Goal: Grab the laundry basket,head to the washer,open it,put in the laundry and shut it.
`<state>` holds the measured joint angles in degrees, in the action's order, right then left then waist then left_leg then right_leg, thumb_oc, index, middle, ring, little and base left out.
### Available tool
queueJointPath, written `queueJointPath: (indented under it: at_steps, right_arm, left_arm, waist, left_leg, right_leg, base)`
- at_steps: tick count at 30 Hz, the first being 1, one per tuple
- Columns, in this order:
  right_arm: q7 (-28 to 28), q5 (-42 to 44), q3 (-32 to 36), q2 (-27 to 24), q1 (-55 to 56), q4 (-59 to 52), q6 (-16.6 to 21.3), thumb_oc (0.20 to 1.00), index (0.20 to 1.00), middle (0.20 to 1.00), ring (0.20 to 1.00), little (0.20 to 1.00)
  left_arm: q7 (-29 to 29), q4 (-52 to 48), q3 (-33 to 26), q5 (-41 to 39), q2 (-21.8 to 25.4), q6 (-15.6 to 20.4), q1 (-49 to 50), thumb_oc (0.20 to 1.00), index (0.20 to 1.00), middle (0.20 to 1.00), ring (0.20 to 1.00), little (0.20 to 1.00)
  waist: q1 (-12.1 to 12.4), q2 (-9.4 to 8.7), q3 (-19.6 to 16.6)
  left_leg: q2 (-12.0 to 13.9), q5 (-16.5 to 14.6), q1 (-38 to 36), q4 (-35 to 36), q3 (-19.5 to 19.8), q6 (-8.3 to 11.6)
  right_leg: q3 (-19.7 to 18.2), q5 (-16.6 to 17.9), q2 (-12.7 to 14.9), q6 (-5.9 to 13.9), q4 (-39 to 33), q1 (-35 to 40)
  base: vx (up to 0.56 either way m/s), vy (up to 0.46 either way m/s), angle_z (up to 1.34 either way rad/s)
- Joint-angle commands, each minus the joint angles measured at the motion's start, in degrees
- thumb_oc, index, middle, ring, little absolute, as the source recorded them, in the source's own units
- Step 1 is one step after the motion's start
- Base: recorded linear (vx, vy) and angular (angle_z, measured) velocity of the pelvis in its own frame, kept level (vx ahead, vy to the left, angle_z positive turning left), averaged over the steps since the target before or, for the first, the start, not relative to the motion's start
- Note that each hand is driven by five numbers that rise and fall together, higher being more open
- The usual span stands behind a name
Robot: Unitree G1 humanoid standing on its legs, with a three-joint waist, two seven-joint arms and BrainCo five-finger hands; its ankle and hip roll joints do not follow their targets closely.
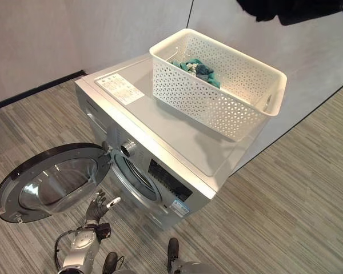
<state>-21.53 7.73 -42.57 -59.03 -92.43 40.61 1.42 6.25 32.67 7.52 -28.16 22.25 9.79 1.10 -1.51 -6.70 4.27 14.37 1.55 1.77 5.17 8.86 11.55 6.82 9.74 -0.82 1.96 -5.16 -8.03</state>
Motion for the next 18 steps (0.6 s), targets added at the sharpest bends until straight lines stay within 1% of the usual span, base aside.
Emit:
queueJointPath:
  at_steps: [1, 5, 6, 7, 8, 9, 10, 11, 13, 15, 16, 17, 18]
  right_arm:
    - [-4.9, -3.1, 4.1, -3.5, -5.1, -0.2, 0.6, 0.2, 0.2, 0.2, 0.2, 0.2]
    - [-6.6, -5.4, 8.2, -5.4, -1.6, -4.3, 0.4, 0.2, 0.2, 0.2, 0.2, 0.2]
    - [-7.6, -5.6, 11.2, -6.4, 0.9, -5.9, 0.5, 0.2, 0.2, 0.2, 0.2, 0.2]
    - [-7.6, -5.6, 11.5, -6.4, 1.2, -6.0, 0.5, 0.2, 0.2, 0.2, 0.2, 0.2]
    - [-7.7, -6.5, 15.2, -8.0, 5.5, -9.5, 0.7, 0.2, 0.2, 0.2, 0.2, 0.2]
    - [-7.7, -6.6, 15.8, -8.0, 6.2, -9.7, 0.6, 0.2, 0.2, 0.2, 0.2, 0.2]
    - [-7.9, -7.1, 17.2, -8.4, 8.0, -11.0, 0.7, 0.2, 0.2, 0.2, 0.2, 0.2]
    - [-7.9, -7.2, 18.2, -8.4, 9.1, -11.5, 0.6, 0.2, 0.2, 0.2, 0.2, 0.2]
    - [-8.4, -9.5, 22.7, -9.5, 13.9, -15.6, 0.2, 0.2, 0.2, 0.2, 0.2, 0.2]
    - [-9.1, -12.1, 27.8, -9.1, 19.4, -19.4, -0.4, 0.2, 0.2, 0.2, 0.2, 0.2]
    - [-9.0, -12.3, 29.2, -9.0, 20.8, -20.0, -0.6, 0.2, 0.2, 0.2, 0.2, 0.2]
    - [-9.4, -13.2, 30.6, -8.2, 22.1, -21.3, -0.8, 0.2, 0.2, 0.2, 0.2, 0.2]
    - [-9.7, -14.4, 32.5, -7.0, 24.0, -23.1, -1.3, 0.2, 0.2, 0.2, 0.2, 0.2]
  left_arm:
    - [0.8, -0.6, 1.7, 2.8, 4.4, 2.7, -3.6, 1.0, 1.0, 1.0, 1.0, 1.0]
    - [0.7, -0.5, 1.5, 4.1, 4.1, 2.6, -3.2, 1.0, 1.0, 1.0, 1.0, 1.0]
    - [0.7, 0.0, 1.3, 4.7, 3.9, 2.6, -3.1, 1.0, 1.0, 1.0, 1.0, 1.0]
    - [0.7, 0.0, 1.3, 4.7, 4.0, 2.6, -3.1, 1.0, 1.0, 1.0, 1.0, 1.0]
    - [0.8, -0.7, 0.5, 5.5, 3.6, 2.8, -3.0, 1.0, 1.0, 1.0, 1.0, 1.0]
    - [0.8, -0.7, 0.6, 5.5, 3.8, 2.8, -3.0, 1.0, 1.0, 1.0, 1.0, 1.0]
    - [0.9, -1.5, 0.4, 6.1, 3.8, 2.9, -3.0, 1.0, 1.0, 1.0, 1.0, 1.0]
    - [0.9, -1.6, 0.4, 6.2, 4.1, 2.9, -2.9, 1.0, 1.0, 1.0, 1.0, 1.0]
    - [0.7, -5.3, 0.1, 8.1, 4.2, 3.2, -3.1, 1.0, 1.0, 1.0, 1.0, 1.0]
    - [0.7, -8.1, -0.4, 8.5, 4.4, 3.5, -3.4, 1.0, 1.0, 1.0, 1.0, 1.0]
    - [0.8, -8.2, -0.3, 8.5, 4.8, 3.5, -3.3, 1.0, 1.0, 1.0, 1.0, 1.0]
    - [0.8, -9.5, -0.5, 8.4, 4.7, 3.6, -3.8, 1.0, 1.0, 1.0, 1.0, 1.0]
    - [1.0, -10.3, -0.7, 8.2, 4.7, 3.6, -4.3, 1.0, 1.0, 1.0, 1.0, 1.0]
  waist:
    - [-0.4, -1.77, -1.1]
    - [-0.9, -1.49, -1.7]
    - [-1.1, -1.49, -1.7]
    - [-0.9, -1.62, -1.7]
    - [-1.7, -1.17, -1.7]
    - [-1.5, -1.4, -1.7]
    - [-1.8, -1.09, -1.7]
    - [-1.7, -1.47, -1.7]
    - [-2.3, -0.78, -1.3]
    - [-2.7, -0.71, -0.7]
    - [-2.6, -1.17, -0.7]
    - [-2.8, -0.86, -0.1]
    - [-3.2, -0.86, 1.0]
  left_leg:
    - [0.4, -1.8, -4.5, -0.2, -5.4, -2.36]
    - [-0.5, -3.8, -6.0, -0.2, -6.6, -3.49]
    - [-1.2, -5.1, -6.8, -1.0, -7.5, -4.11]
    - [-1.2, -5.2, -6.8, -1.1, -7.6, -4.14]
    - [-2.4, -7.2, -7.2, -3.1, -8.5, -5.08]
    - [-2.4, -7.3, -7.2, -3.3, -8.6, -5.11]
    - [-2.8, -8.0, -7.4, -3.8, -9.0, -5.35]
    - [-2.9, -8.1, -7.4, -4.0, -9.1, -5.4]
    - [-4.3, -9.9, -7.1, -6.7, -9.2, -6.34]
    - [-5.9, -11.4, -6.5, -8.6, -9.2, -7.38]
    - [-6.1, -11.6, -6.4, -9.0, -9.2, -7.48]
    - [-6.9, -12.0, -6.1, -9.6, -9.3, -8.0]
    - [-8.2, -12.6, -5.6, -10.2, -9.5, -8.87]
  right_leg:
    - [-1.7, -8.5, 5.5, 5.45, 0.6, 6.7]
    - [-2.6, -7.7, 6.6, 6.08, 0.8, 6.9]
    - [-3.5, -7.2, 7.3, 6.49, 1.2, 6.9]
    - [-3.6, -7.2, 7.4, 6.51, 1.2, 6.9]
    - [-5.0, -6.4, 8.6, 7.19, 1.9, 6.5]
    - [-5.1, -6.4, 8.6, 7.22, 1.9, 6.5]
    - [-5.4, -6.1, 9.2, 7.53, 2.2, 6.3]
    - [-5.6, -6.1, 9.3, 7.58, 2.2, 6.3]
    - [-6.0, -5.4, 11.1, 8.25, 2.7, 6.4]
    - [-6.5, -4.5, 12.6, 9.03, 3.3, 5.9]
    - [-6.6, -4.5, 12.7, 9.12, 3.3, 5.8]
    - [-7.0, -3.7, 13.4, 9.5, 3.8, 5.2]
    - [-7.8, -1.9, 14.3, 10.3, 4.4, 3.7]
  base:
    - [-0.01, 0.057, -0.01]
    - [-0.03, 0.099, -0.08]
    - [-0.06, 0.121, -0.23]
    - [-0.13, 0.249, -0.27]
    - [-0.09, 0.166, -0.21]
    - [-0.11, 0.224, -0.23]
    - [-0.03, 0.065, -0.28]
    - [-0.08, 0.174, -0.34]
    - [-0.1, 0.212, -0.22]
    - [-0.1, 0.181, -0.03]
    - [-0.11, 0.162, -0.09]
    - [-0.16, 0.162, -0.1]
    - [-0.25, 0.307, -0.13]
